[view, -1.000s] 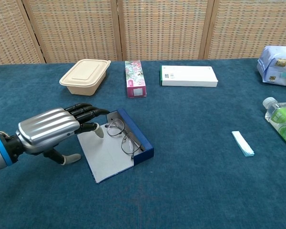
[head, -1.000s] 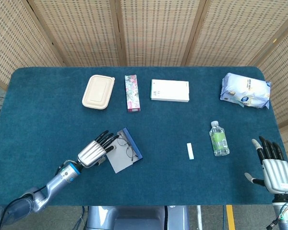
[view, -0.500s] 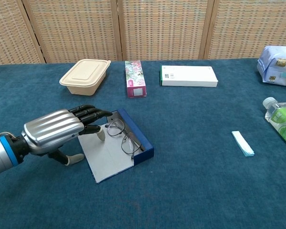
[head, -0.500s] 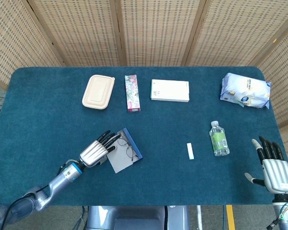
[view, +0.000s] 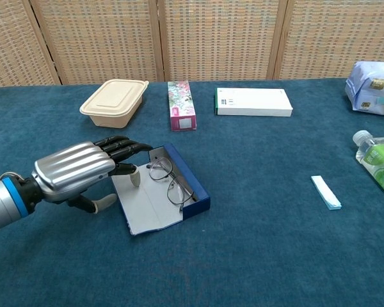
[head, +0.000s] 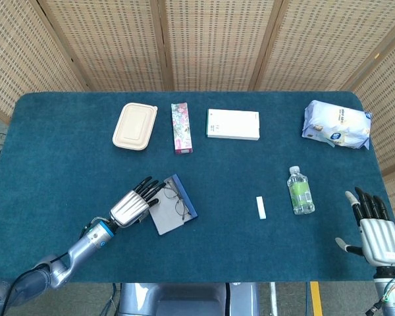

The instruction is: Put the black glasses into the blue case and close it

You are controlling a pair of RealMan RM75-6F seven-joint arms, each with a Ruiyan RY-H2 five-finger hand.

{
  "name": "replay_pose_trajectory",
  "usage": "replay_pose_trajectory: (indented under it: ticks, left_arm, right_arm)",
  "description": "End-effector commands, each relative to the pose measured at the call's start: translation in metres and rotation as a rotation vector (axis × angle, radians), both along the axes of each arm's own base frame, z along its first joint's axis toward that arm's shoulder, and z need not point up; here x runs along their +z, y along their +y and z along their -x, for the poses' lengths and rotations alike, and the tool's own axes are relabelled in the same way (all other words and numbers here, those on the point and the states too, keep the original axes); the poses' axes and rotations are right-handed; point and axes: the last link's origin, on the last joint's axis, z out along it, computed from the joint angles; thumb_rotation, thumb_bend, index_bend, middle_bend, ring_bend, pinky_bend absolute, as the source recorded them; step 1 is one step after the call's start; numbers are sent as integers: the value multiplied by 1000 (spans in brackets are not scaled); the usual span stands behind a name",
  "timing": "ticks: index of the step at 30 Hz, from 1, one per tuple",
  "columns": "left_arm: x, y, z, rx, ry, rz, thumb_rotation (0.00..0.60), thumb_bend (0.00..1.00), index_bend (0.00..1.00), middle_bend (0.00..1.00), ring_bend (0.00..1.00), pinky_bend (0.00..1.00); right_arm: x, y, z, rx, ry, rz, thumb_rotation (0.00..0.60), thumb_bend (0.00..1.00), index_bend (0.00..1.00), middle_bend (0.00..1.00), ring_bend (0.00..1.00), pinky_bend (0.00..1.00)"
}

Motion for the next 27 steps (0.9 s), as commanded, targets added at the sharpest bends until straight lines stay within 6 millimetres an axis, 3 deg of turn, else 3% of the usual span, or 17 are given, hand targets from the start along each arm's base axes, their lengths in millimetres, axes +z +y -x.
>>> replay_pose_trajectory:
  ticks: [1, 13, 27]
  left_arm:
    - [0, 2, -2, 1, -6, -6, 600, 475, 351, 0, 0, 0]
    - [-7, 11, -25, -16, -13, -14, 600, 477, 383, 0, 0, 0]
    - [0, 5, -17, 42, -57, 1, 600, 480, 686, 0, 0, 0]
  right_arm:
    - [0, 0, 0, 0, 0, 0, 600, 0, 64, 0, 0, 0]
    - [0, 0, 0, -1, -2, 0, 600, 0, 64, 0, 0, 0]
    - [0, 0, 0, 0, -7, -2, 600, 0, 64, 0, 0, 0]
